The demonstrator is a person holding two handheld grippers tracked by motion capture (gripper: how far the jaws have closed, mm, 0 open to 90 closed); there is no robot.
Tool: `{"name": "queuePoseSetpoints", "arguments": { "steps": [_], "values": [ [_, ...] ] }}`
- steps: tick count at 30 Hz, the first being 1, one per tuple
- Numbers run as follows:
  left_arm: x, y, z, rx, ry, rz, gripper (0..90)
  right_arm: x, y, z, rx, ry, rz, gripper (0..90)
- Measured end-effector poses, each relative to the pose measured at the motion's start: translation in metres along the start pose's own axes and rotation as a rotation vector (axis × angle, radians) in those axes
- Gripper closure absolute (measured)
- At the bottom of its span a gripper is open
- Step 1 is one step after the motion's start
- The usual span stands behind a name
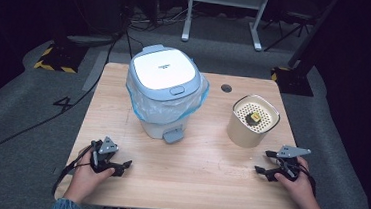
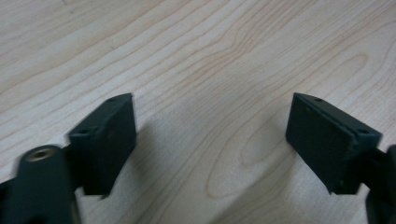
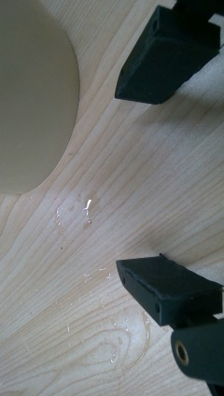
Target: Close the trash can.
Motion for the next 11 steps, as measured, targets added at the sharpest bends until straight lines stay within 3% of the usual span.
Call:
{"name": "queuePoseSetpoints", "arguments": {
  "steps": [6, 11],
  "values": [
    [-0.0033, 0.0058, 0.0039, 0.044, 0.02, 0.065, 8.0, 0.0, 0.0001, 0.0, -0.001, 0.0, 0.0, 15.3],
    [-0.004, 0.0063, 0.0046, 0.048, 0.02, 0.07, 6.1, 0.0, 0.0001, 0.0, -0.001, 0.0, 0.0, 15.3]
  ]
}}
Point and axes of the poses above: each handheld gripper's, and its own axes: z roughly forward along the jaws, x roughly out of its underside, y roughly to its left, the point moved 8 cm from there along z, roughly forward along the jaws, and after that the axes turned 12 degrees about y, right-handed, at the moved point
